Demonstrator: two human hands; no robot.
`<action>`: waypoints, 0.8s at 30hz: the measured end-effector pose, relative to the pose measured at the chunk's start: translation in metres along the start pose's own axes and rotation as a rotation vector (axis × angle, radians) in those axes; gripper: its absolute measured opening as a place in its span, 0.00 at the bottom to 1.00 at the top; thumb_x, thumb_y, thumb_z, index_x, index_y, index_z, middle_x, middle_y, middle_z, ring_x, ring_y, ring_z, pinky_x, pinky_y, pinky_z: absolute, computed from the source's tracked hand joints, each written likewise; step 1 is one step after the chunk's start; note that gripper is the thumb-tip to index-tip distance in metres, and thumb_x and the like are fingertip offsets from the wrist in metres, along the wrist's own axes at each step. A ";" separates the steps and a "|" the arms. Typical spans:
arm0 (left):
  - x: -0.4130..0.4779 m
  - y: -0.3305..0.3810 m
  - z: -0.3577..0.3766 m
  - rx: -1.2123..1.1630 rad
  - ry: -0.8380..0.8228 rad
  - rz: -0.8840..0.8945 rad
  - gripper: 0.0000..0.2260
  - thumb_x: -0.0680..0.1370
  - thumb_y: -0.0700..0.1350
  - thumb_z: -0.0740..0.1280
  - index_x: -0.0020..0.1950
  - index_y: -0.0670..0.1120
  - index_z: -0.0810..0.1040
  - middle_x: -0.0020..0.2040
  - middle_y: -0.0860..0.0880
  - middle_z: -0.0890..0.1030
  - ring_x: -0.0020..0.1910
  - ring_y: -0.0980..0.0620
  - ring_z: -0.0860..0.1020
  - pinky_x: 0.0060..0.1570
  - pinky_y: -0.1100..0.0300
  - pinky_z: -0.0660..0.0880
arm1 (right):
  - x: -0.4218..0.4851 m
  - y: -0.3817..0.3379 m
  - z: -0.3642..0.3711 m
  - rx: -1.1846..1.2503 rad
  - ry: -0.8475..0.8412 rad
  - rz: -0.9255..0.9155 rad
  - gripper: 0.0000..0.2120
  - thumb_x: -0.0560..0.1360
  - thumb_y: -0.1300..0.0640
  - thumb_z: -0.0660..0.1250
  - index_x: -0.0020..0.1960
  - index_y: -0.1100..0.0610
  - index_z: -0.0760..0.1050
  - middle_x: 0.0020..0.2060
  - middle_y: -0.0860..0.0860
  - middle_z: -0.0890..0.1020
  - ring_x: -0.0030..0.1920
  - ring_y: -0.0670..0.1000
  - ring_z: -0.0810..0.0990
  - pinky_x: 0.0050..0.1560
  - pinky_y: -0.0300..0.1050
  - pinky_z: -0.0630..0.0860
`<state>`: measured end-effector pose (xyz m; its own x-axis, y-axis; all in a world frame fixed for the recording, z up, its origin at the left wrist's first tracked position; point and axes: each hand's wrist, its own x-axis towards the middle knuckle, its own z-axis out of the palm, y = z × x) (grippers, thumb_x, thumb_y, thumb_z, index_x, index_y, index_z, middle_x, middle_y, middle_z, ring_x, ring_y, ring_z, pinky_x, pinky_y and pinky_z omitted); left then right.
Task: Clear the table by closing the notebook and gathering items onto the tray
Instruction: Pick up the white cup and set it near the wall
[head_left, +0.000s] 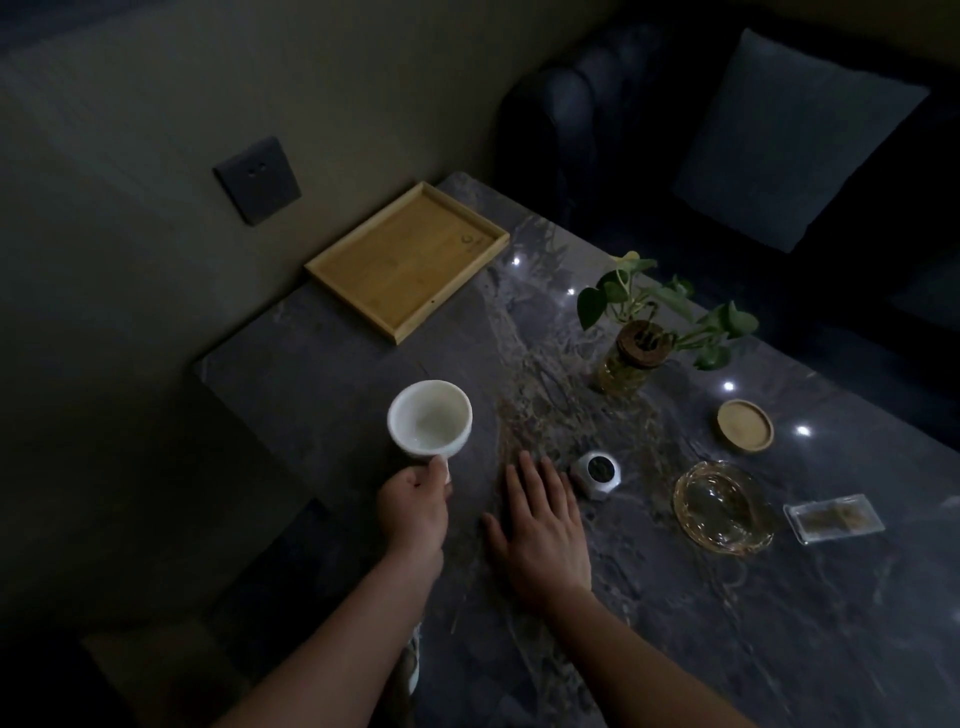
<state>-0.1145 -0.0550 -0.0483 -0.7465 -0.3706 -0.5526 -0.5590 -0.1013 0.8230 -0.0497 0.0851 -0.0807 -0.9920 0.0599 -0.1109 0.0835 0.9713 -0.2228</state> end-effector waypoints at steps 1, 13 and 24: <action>0.005 0.004 -0.006 -0.051 0.000 -0.013 0.10 0.76 0.44 0.69 0.37 0.43 0.81 0.38 0.45 0.85 0.37 0.51 0.85 0.41 0.55 0.81 | 0.000 -0.001 -0.001 -0.003 0.000 0.000 0.35 0.79 0.33 0.48 0.79 0.53 0.56 0.80 0.52 0.56 0.80 0.55 0.47 0.78 0.54 0.46; 0.060 0.057 -0.081 -0.145 0.041 0.088 0.08 0.74 0.42 0.72 0.36 0.42 0.81 0.32 0.48 0.85 0.37 0.51 0.84 0.37 0.61 0.80 | 0.097 -0.077 -0.021 0.065 -0.060 -0.190 0.34 0.78 0.36 0.53 0.79 0.50 0.52 0.80 0.52 0.52 0.80 0.56 0.45 0.77 0.55 0.42; 0.125 0.085 -0.122 -0.246 0.187 0.075 0.07 0.76 0.41 0.70 0.39 0.41 0.80 0.37 0.46 0.84 0.40 0.49 0.84 0.39 0.60 0.80 | 0.154 -0.124 0.014 0.044 -0.037 -0.122 0.38 0.77 0.27 0.39 0.80 0.48 0.46 0.80 0.48 0.44 0.78 0.52 0.34 0.76 0.55 0.32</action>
<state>-0.2112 -0.2226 -0.0310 -0.6901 -0.5464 -0.4746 -0.3840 -0.2794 0.8800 -0.2111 -0.0295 -0.0836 -0.9910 -0.0671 -0.1161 -0.0324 0.9598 -0.2788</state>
